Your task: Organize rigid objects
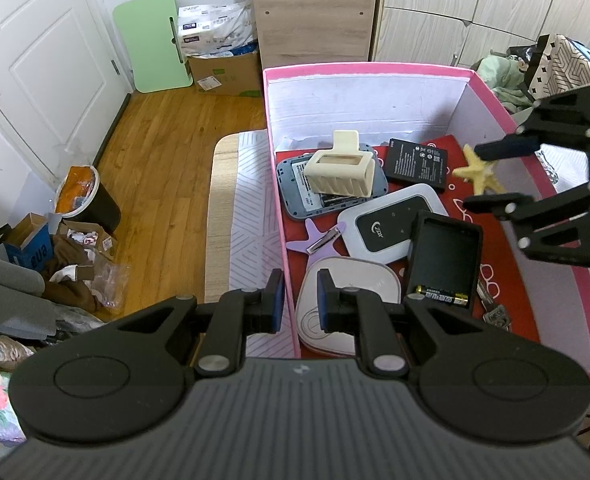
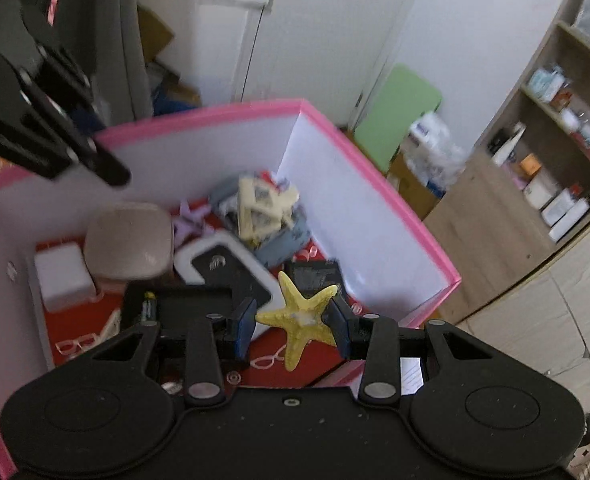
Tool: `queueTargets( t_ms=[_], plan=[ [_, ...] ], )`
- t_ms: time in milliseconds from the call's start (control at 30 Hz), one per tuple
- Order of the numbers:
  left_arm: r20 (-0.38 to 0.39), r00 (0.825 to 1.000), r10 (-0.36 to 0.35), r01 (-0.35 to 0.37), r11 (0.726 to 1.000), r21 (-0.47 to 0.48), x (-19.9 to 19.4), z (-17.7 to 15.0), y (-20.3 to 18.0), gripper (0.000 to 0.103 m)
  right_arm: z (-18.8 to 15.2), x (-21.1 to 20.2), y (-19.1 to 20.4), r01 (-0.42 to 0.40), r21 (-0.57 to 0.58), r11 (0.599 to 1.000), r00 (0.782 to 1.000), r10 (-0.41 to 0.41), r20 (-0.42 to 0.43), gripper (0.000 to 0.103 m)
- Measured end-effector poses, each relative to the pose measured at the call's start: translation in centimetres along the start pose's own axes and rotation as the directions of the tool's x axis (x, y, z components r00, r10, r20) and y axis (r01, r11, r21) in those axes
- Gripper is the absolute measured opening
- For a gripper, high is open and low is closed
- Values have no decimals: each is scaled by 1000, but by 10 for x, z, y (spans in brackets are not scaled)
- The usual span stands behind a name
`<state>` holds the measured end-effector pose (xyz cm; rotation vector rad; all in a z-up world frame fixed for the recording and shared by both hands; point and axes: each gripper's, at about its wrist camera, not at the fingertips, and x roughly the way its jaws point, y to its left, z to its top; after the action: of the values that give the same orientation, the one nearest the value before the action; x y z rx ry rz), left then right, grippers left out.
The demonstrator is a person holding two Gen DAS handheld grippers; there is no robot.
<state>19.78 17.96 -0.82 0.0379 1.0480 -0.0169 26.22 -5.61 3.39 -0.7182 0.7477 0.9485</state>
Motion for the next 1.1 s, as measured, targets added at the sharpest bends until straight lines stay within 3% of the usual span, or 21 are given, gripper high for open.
queueTargets(
  t_ms=[100,267,400,500,633,833,1100],
  plan=[
    [-2,1000,0,0,1000,2,0,0,0,14,1,10,-2,-7,20,1000,998,8,-60,45],
    [-2,1000,-5,5,1000,0,0,0,1,14,1,9,-1,-7,50,999,998,10,-63,44],
    [-2,1000,-4,4,1000,-1,0,-1,1,14,1,2,-5,6,112,994,1000,-4,-19,45],
    [-1,1000,-6,6,1000,-1,-1,-2,1,14,-4,-24,-7,-17,183,983,997,2,79,49],
    [9,1000,-9,9,1000,-5,-4,-3,1,14,-19,-52,-11,-41,310,950,986,-12,166,51],
    [45,999,-11,12,1000,-17,-17,-8,2,14,-47,-72,-19,-96,503,859,971,-29,235,51],
    [80,996,29,-28,1000,-1,-44,-21,-10,14,-59,-80,-4,-65,573,817,966,-93,243,55]
  ],
)
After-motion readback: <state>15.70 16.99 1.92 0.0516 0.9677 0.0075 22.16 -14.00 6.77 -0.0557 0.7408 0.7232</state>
